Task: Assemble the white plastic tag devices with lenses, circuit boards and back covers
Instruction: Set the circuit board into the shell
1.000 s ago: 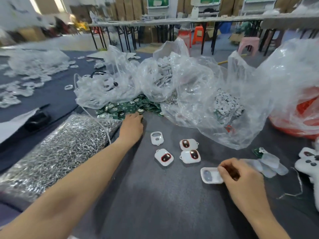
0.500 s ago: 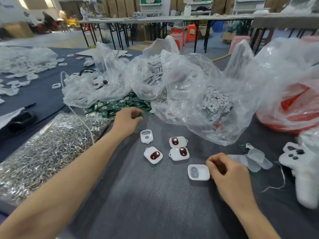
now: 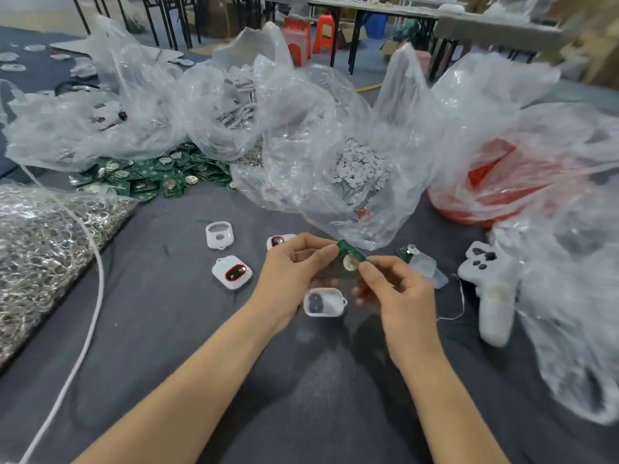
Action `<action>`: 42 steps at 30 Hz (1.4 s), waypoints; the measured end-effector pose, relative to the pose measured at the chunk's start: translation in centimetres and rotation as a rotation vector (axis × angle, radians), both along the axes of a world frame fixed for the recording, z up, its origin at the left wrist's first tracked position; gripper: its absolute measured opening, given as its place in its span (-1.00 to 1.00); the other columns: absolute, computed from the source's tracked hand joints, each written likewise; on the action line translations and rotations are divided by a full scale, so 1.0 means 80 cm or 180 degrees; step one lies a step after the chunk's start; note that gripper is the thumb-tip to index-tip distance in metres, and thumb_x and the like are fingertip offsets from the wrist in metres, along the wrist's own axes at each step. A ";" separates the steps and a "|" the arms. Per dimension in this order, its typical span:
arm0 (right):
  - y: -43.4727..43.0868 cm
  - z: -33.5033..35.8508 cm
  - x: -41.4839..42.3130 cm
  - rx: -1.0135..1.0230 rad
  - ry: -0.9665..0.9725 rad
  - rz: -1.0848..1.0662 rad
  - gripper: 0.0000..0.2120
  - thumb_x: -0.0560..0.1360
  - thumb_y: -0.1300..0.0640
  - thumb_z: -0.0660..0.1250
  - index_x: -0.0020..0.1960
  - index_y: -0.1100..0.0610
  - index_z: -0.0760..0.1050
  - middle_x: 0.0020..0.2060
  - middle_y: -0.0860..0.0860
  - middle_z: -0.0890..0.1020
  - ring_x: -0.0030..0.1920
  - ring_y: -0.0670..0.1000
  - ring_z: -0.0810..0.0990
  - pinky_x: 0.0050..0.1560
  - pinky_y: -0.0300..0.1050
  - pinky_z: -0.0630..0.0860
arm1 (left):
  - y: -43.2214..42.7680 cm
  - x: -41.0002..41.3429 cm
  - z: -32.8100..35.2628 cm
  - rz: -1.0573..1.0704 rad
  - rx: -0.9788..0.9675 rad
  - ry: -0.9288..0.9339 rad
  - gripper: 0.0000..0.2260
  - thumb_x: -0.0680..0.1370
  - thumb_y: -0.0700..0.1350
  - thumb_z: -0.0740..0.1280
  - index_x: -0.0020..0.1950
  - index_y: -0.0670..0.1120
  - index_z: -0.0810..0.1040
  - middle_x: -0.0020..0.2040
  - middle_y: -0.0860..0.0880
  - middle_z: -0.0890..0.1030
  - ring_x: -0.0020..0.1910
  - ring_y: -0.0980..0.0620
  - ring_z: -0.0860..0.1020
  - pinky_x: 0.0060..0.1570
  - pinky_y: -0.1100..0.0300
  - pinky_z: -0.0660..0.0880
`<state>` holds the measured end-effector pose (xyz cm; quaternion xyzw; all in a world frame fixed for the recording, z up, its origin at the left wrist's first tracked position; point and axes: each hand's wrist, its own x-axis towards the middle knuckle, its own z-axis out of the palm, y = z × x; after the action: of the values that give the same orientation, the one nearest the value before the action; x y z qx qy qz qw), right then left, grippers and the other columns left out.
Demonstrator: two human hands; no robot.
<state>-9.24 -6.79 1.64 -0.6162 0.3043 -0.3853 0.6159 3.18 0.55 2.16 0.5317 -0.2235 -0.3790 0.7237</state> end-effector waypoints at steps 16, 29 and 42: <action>-0.004 -0.001 0.003 0.0252 0.0031 0.0296 -0.85 0.50 0.36 0.32 -0.15 0.16 0.56 -0.39 -0.01 0.63 -0.41 -0.08 0.57 -0.36 -0.27 0.51 | 0.014 0.006 0.001 -0.0270 0.0163 -0.0663 -0.89 0.57 -0.32 0.28 -0.02 -0.15 0.55 -0.29 0.01 0.67 -0.40 0.11 0.60 -0.32 0.29 0.56; -0.020 -0.010 -0.002 -0.0823 0.0887 -0.0117 -0.68 0.49 0.33 0.37 0.00 -0.11 0.58 -0.35 -0.11 0.55 -0.45 -0.09 0.52 -0.37 -0.29 0.46 | 0.014 0.007 -0.012 -0.0218 0.0708 -0.2983 -0.57 0.40 0.03 0.50 0.24 0.06 0.50 -0.04 0.12 0.56 -0.10 0.26 0.49 -0.03 0.43 0.37; -0.038 -0.016 -0.005 -0.0525 0.1427 -0.0054 -0.81 0.38 0.30 0.49 -0.06 0.10 0.59 -0.36 -0.01 0.57 -0.52 -0.17 0.48 -0.46 -0.33 0.41 | 0.026 0.023 -0.016 -0.1219 0.1084 -0.3979 -0.49 0.33 0.04 0.56 0.24 0.02 0.55 0.06 0.07 0.53 0.04 0.07 0.40 0.10 0.25 0.32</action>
<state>-9.63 -9.81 0.37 -0.7320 0.4061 -0.2675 0.4772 5.00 2.60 0.84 0.7086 -0.6276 -0.1517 0.2845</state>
